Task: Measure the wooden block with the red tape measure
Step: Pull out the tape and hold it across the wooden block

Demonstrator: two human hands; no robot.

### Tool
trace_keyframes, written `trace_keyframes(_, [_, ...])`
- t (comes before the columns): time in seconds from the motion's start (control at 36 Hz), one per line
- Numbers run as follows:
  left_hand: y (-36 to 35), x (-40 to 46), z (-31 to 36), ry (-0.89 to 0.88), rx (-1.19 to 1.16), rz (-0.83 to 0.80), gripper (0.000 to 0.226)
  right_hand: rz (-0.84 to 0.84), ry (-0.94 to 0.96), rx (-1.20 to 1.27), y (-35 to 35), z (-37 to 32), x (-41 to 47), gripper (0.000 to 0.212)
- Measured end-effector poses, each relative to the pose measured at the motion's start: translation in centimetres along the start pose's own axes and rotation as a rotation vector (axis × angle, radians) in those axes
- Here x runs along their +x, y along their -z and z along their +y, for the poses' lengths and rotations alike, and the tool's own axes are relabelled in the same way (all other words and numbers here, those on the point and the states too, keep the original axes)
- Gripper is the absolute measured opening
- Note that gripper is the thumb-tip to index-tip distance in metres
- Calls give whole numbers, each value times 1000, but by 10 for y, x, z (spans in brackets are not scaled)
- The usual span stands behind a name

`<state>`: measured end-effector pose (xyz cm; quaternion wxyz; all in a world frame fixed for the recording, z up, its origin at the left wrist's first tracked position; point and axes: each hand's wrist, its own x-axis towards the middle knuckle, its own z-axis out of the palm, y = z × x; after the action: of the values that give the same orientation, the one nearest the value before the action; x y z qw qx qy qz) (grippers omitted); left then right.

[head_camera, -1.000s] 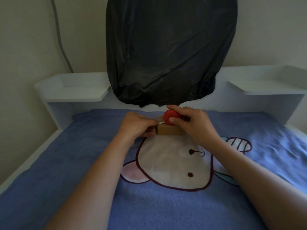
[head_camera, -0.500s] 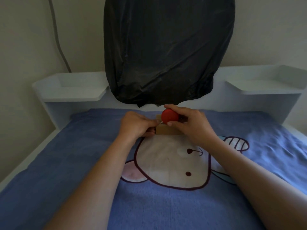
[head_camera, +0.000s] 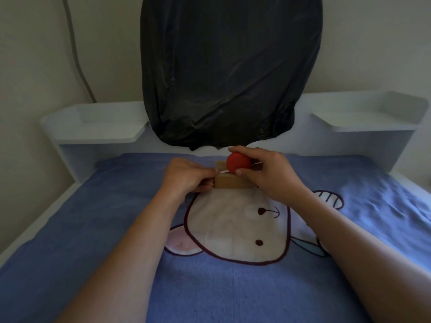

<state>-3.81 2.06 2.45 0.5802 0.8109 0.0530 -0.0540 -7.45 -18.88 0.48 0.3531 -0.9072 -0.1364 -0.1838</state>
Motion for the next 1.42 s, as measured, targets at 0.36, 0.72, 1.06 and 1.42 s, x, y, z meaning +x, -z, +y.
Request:
trace_keyframes(0.36, [2,-6,2,-17,-9,-17,18,-30,-44,-1,17,7,-1,48])
trace_keyframes(0.72, [2,-7,0,-35,-27,-21,18,-92,-111,-8,30,3,-1,45])
trace_keyframes(1.06, [1,-9,0,-54,-15,-16,17,-169,-121,-35,40,2,-3,46])
trace_keyframes(1.42, [1,-10,2,-90,40,-3,18,-183,-142,-37,42,2,-4,42])
